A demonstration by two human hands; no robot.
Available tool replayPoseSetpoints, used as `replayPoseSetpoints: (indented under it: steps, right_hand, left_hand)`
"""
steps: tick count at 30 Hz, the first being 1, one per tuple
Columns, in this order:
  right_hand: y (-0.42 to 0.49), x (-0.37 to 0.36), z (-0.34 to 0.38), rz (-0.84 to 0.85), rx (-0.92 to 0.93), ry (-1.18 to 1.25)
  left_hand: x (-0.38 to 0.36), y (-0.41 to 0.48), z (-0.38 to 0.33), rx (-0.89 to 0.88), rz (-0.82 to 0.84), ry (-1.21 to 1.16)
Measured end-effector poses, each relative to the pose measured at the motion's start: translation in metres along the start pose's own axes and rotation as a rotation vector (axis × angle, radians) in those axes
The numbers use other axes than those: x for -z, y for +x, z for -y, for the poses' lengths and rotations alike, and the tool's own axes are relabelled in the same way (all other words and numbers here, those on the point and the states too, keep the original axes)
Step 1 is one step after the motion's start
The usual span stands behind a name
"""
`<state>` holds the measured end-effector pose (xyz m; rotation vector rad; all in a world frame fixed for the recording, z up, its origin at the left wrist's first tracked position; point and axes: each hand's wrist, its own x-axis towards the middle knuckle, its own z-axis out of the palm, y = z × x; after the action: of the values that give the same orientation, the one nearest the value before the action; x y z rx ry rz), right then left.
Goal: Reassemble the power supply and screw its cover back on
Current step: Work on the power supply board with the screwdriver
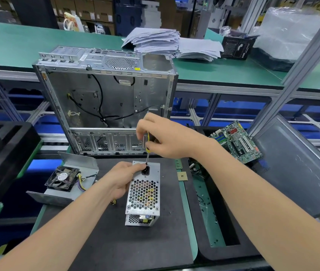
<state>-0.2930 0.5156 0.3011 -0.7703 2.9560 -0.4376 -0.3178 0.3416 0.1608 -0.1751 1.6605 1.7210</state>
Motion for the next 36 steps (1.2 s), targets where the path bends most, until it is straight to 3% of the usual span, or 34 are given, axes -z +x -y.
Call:
replayPoseSetpoints:
  steps: [4, 8, 12, 14, 17, 20, 23, 28, 30, 34, 36]
  right_hand:
    - [0.003, 0.0, -0.002, -0.006, 0.02, -0.065]
    - [0.007, -0.005, -0.004, -0.099, -0.172, -0.067]
    - [0.012, -0.015, -0.001, -0.223, -0.346, -0.229]
    - [0.01, -0.016, 0.0, -0.221, -0.302, -0.165]
    - [0.005, -0.009, 0.001, -0.092, -0.137, 0.029]
    - [0.005, -0.005, 0.005, 0.0, -0.008, 0.06]
    - [0.008, -0.007, 0.006, -0.036, -0.03, -0.036]
    - [0.016, -0.014, 0.007, -0.135, -0.309, -0.195]
    - [0.013, -0.014, 0.007, -0.141, -0.249, -0.155]
    - [0.006, -0.006, 0.005, 0.004, -0.076, 0.117]
    - [0.008, -0.01, 0.005, -0.045, -0.115, 0.103]
  left_hand:
    - [0.002, 0.0, -0.002, 0.011, 0.029, -0.029]
    - [0.004, 0.003, -0.002, 0.024, 0.006, -0.042]
    - [0.007, 0.004, -0.001, 0.042, -0.03, -0.054]
    - [0.008, 0.004, -0.001, 0.045, -0.034, -0.049]
    - [0.007, 0.004, -0.001, 0.046, -0.029, -0.026]
    - [0.006, 0.005, -0.001, 0.042, -0.041, -0.014]
    - [0.006, 0.005, -0.001, 0.049, -0.053, -0.032]
    - [0.007, 0.006, -0.001, 0.058, -0.076, -0.054]
    - [0.007, 0.004, -0.001, 0.068, -0.057, -0.05]
    - [0.007, 0.004, -0.002, 0.068, -0.034, -0.056]
    - [0.006, 0.004, -0.002, 0.073, -0.033, -0.057]
